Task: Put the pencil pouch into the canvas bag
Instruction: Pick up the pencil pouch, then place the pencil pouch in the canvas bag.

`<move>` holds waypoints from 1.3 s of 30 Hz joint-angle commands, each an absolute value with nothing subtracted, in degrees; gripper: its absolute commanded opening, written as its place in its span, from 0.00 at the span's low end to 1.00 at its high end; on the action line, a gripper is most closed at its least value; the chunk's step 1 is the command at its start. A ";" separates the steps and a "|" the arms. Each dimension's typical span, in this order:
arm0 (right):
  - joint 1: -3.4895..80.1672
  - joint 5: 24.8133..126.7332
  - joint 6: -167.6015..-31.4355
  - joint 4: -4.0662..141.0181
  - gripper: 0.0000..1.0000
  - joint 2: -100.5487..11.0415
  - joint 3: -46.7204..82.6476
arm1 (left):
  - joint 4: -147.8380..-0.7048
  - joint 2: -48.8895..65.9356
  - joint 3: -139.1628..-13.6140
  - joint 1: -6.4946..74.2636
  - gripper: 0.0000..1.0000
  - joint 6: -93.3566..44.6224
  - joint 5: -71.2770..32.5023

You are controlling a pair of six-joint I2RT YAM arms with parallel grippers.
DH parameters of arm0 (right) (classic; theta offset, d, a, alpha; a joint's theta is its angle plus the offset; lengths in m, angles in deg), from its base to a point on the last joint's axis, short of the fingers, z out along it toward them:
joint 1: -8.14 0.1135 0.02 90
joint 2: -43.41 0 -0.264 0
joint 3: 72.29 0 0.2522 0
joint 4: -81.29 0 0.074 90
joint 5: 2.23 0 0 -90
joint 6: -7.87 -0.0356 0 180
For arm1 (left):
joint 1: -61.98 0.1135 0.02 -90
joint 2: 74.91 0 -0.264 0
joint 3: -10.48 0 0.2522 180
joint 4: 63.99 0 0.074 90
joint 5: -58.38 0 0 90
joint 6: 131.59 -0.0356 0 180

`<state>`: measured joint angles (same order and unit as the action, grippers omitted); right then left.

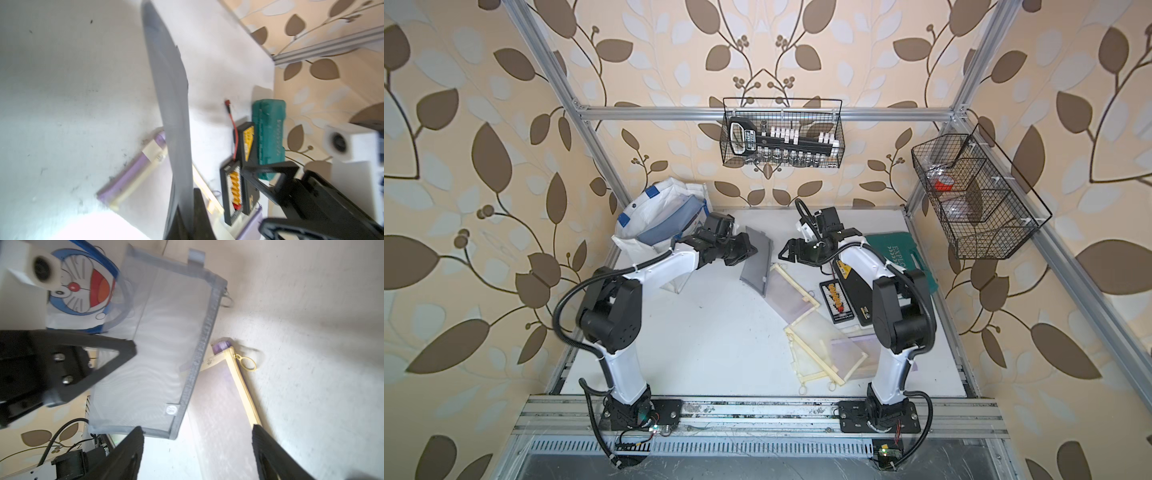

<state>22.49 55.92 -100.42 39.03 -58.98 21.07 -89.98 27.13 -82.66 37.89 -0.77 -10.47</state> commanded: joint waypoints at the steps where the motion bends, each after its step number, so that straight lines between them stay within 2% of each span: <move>1: 22.67 57.36 -98.67 35.45 0.89 -53.91 17.83 | -102.33 17.12 -85.49 37.29 0.00 -11.00 -8.45; 4: 22.77 57.59 -98.18 33.60 0.94 -50.26 17.28 | -112.25 10.96 -89.20 37.29 0.00 -18.64 -12.14; 7: 22.99 57.57 -98.13 32.41 0.97 -47.61 17.66 | -121.95 8.11 -95.69 37.90 0.00 -28.59 -20.27; 12: 24.28 57.06 -98.22 30.41 0.99 -46.60 19.80 | -130.08 6.04 -106.13 44.36 0.00 -41.52 -33.59; 18: 25.93 57.40 -98.13 28.08 0.99 -46.51 22.89 | -121.77 7.26 -108.07 50.14 0.00 -53.89 -45.09; 25: 26.01 57.48 -98.02 26.75 0.99 -45.10 22.65 | -112.62 15.32 -110.39 50.56 0.00 -68.00 -56.45; 30: 26.06 57.55 -98.39 26.79 0.99 -44.83 22.77 | -106.29 20.71 -107.73 51.08 0.00 -75.17 -58.93; 39: 25.98 57.49 -98.13 25.51 0.99 -47.11 26.31 | -101.49 24.27 -97.01 51.34 0.00 -72.41 -57.64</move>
